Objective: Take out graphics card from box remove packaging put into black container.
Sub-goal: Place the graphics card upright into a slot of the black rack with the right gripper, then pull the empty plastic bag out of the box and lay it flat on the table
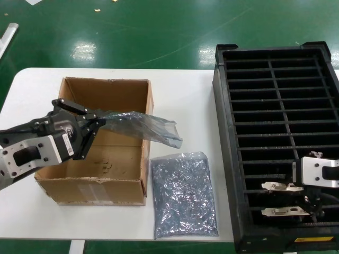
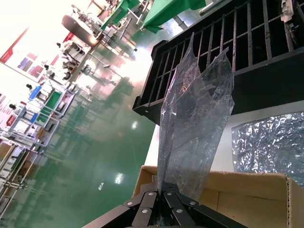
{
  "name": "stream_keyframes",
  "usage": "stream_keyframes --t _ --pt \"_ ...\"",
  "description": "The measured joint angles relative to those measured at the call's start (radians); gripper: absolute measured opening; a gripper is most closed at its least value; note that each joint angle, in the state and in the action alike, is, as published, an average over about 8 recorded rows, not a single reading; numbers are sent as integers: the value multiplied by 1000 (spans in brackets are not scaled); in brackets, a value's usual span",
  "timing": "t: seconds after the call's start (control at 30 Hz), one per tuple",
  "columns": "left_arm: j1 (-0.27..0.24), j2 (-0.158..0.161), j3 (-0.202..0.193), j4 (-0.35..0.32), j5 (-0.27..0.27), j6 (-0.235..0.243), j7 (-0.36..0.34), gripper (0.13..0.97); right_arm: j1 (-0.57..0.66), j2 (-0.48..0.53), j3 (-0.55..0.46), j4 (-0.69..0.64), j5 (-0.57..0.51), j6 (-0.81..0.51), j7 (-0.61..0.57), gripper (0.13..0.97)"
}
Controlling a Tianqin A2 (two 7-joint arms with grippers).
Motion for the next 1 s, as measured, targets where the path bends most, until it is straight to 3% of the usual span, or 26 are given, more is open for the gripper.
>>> stream_keyframes --t 0.23,0.53,0.87,1.0 --pt "0 0 0 0 0 0 0 138 8 6 11 7 23 -6 -4 204" --pt "0 0 0 0 0 0 0 138 -6 64 91 44 125 3 15 296" --pt "0 0 0 -1 1 1 -2 138 -124 104 335 -34 266 239 82 481" --pt "-11 15 -1 -23 16 35 -63 138 -137 106 358 -44 282 264 83 587"
